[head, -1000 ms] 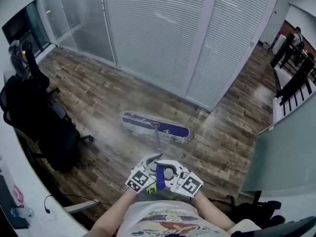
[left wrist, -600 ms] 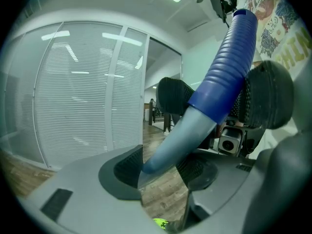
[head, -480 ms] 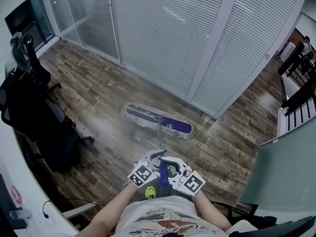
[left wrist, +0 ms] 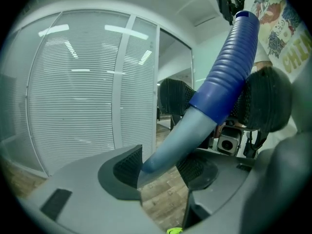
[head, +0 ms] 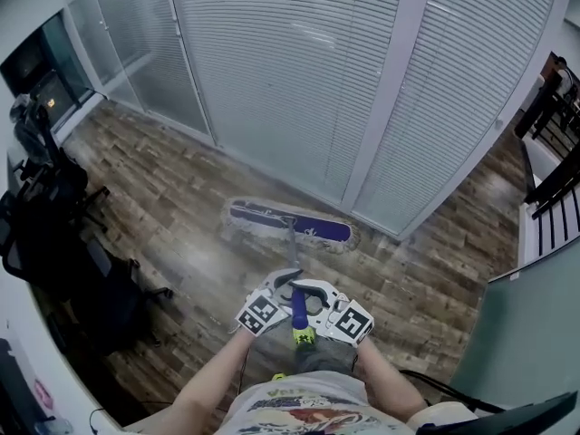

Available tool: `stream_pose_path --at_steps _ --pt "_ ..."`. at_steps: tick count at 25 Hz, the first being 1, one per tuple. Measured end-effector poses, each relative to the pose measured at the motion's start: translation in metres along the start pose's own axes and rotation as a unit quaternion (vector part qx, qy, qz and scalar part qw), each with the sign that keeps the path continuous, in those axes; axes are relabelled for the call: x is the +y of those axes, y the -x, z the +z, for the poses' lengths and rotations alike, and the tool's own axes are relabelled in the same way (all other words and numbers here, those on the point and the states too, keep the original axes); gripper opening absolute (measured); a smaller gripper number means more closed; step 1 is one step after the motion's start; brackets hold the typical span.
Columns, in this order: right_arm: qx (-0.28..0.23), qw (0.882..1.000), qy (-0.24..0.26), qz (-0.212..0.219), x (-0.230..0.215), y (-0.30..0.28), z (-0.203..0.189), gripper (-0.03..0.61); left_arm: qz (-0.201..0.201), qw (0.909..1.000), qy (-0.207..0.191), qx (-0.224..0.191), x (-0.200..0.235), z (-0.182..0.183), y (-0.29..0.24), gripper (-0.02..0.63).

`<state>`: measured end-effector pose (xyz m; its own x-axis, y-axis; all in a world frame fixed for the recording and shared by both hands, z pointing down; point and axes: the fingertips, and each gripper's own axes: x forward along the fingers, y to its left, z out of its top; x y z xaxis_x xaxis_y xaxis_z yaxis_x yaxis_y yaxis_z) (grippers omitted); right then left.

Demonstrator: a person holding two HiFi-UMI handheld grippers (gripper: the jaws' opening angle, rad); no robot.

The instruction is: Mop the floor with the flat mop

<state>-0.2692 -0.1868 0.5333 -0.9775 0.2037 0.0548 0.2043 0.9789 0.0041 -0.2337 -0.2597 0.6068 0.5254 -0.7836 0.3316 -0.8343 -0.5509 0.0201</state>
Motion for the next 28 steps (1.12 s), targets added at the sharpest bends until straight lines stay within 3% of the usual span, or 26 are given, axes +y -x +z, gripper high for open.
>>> stream_pose_path --at_steps 6,13,21,28 --pt "0.032 0.999 -0.014 0.008 -0.087 -0.006 -0.018 0.195 -0.027 0.9992 0.004 0.029 0.065 0.002 -0.061 0.21" --pt "0.027 0.999 -0.025 -0.019 -0.115 -0.001 -0.013 0.195 -0.032 0.9989 -0.023 0.027 0.078 0.019 -0.079 0.209" --pt "0.029 0.999 -0.032 -0.023 -0.064 0.017 0.004 0.195 -0.032 0.9989 -0.035 -0.005 0.025 0.028 -0.053 0.209" --pt "0.029 0.999 -0.034 -0.025 0.032 0.032 0.02 0.195 -0.038 0.9969 -0.051 -0.046 -0.052 0.024 0.001 0.199"
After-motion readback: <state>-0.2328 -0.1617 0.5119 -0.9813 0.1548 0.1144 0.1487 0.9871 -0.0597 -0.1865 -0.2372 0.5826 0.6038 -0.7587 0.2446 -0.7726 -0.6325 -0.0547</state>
